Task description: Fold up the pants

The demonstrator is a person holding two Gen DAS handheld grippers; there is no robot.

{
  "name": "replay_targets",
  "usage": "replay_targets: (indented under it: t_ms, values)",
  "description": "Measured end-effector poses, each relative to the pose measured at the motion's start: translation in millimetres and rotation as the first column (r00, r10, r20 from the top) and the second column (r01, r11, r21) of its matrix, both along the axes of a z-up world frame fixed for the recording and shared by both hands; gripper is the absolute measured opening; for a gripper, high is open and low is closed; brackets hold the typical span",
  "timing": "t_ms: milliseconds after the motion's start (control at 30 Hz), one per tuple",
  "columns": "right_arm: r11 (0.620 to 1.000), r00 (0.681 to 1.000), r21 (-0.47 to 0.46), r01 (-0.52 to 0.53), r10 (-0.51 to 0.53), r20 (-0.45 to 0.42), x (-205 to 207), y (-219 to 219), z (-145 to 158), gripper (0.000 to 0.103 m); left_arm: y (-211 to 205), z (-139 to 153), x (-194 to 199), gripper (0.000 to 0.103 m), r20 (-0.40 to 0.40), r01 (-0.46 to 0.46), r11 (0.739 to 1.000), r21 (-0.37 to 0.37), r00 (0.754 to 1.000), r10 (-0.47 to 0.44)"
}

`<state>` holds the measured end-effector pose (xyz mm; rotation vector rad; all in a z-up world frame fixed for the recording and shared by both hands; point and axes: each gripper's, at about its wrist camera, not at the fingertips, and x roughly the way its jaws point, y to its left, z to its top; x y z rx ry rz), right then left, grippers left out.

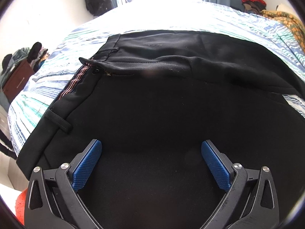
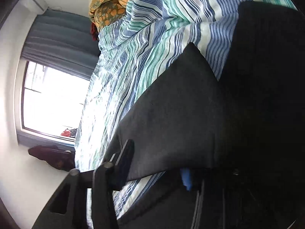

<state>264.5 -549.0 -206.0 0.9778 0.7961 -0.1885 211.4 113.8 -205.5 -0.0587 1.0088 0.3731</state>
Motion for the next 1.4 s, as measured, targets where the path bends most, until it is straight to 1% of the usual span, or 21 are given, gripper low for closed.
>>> replay_targets:
  t_ms: [33,67,167,233,300,400,567,667,733,767,800,833,900,1000,1067,1133,1200,1233,1300,1367,1400]
  values:
    - [0.999,1.0,-0.036,-0.026,0.027,0.004,2.5,2.2,9.0,0.006,0.2,4.0,1.7,0.102,-0.024,-0.008,1.0,-0.011,1.0,0.008]
    - [0.997,0.998,-0.057,-0.06,0.061,0.029,4.3,6.7,17.0,0.006,1.1,11.1,3.1,0.102,-0.045,-0.018,0.999,-0.041,0.999,0.017]
    - [0.97,0.972,-0.16,-0.183,0.202,0.117,4.2,27.5,63.6,0.006,2.0,42.3,11.6,0.102,0.025,0.023,0.971,-0.236,1.0,-0.017]
    - [0.939,0.941,-0.23,-0.256,0.297,0.165,-3.9,40.6,96.1,0.005,-4.9,63.1,35.3,0.102,0.072,0.087,0.921,-0.38,0.995,-0.064]
    - [0.912,0.905,-0.27,-0.307,0.368,0.214,-15.7,48.0,124.0,0.006,-17.3,76.5,67.6,0.102,0.103,0.163,0.85,-0.501,0.986,-0.128]
    - [0.882,0.85,-0.303,-0.36,0.445,0.284,-44.9,57.0,159.8,0.006,-38.3,85.6,122.0,0.102,0.142,0.235,0.747,-0.621,0.972,-0.188]
    - [0.826,0.766,-0.365,-0.429,0.547,0.338,-96.0,57.4,198.2,0.005,-53.1,79.8,175.8,0.102,0.134,0.204,0.698,-0.687,0.979,-0.154]
    - [0.804,0.734,-0.373,-0.464,0.584,0.346,-126.8,49.8,204.1,0.005,-50.7,70.1,187.6,0.101,0.099,0.158,0.705,-0.691,0.987,-0.125]
    - [0.802,0.721,-0.354,-0.481,0.592,0.36,-141.7,40.9,201.0,0.005,-48.5,63.4,184.8,0.092,0.073,0.132,0.718,-0.684,0.991,-0.113]
    - [0.804,0.722,-0.341,-0.487,0.59,0.36,-145.3,35.5,196.7,0.005,-45.6,55.8,186.7,0.059,0.058,0.121,0.714,-0.69,0.992,-0.113]
    - [0.81,0.731,-0.322,-0.49,0.583,0.355,-144.8,29.6,190.6,0.005,-41.7,50.4,187.7,0.015,0.026,0.099,0.707,-0.7,0.993,-0.113]
    - [0.819,0.739,-0.294,-0.493,0.572,0.355,-140.6,23.7,183.5,0.005,-38.9,42.5,187.1,0.005,-0.017,0.059,0.698,-0.714,0.995,-0.101]
    - [0.827,0.746,-0.272,-0.492,0.562,0.358,-126.7,15.5,171.2,0.005,-29.2,35.0,180.9,0.005,-0.027,0.016,0.674,-0.738,0.998,-0.053]
    - [0.816,0.769,-0.324,-0.478,0.568,0.295,-93.1,10.6,163.5,0.005,-28.0,71.4,166.3,0.004,0.06,0.059,0.697,-0.715,0.998,-0.023]
    - [0.806,0.767,-0.362,-0.467,0.574,0.287,-71.2,5.7,169.6,0.005,-30.6,118.6,146.2,0.004,0.163,0.136,0.737,-0.662,0.986,-0.036]
    - [0.778,0.742,-0.433,-0.455,0.6,0.299,-58.4,2.6,186.2,0.005,-33.2,170.9,108.2,0.004,0.286,0.226,0.794,-0.564,0.956,-0.069]
    - [0.74,0.711,-0.476,-0.475,0.641,0.288,-52.8,-1.5,196.1,0.005,-40.8,198.0,62.6,0.006,0.358,0.285,0.85,-0.442,0.926,-0.125]
    - [0.72,0.704,-0.477,-0.504,0.662,0.256,-49.7,-5.7,191.7,0.005,-46.9,196.9,40.4,0.007,0.36,0.302,0.87,-0.389,0.919,-0.159]
    - [0.696,0.73,-0.45,-0.559,0.671,0.131,-45.9,-17.6,160.0,0.007,-65.4,162.7,4.7,0.009,0.282,0.309,0.891,-0.333,0.934,-0.219]
    - [0.714,0.772,-0.361,-0.6,0.635,-0.027,-45.9,-34.4,102.5,0.009,-89.9,99.0,-16.7,0.009,0.108,0.309,0.893,-0.326,0.951,-0.289]
    - [0.723,0.784,-0.323,-0.611,0.609,-0.119,-48.0,-41.2,72.5,0.009,-101.1,67.7,-24.2,0.008,0.019,0.305,0.898,-0.318,0.949,-0.315]
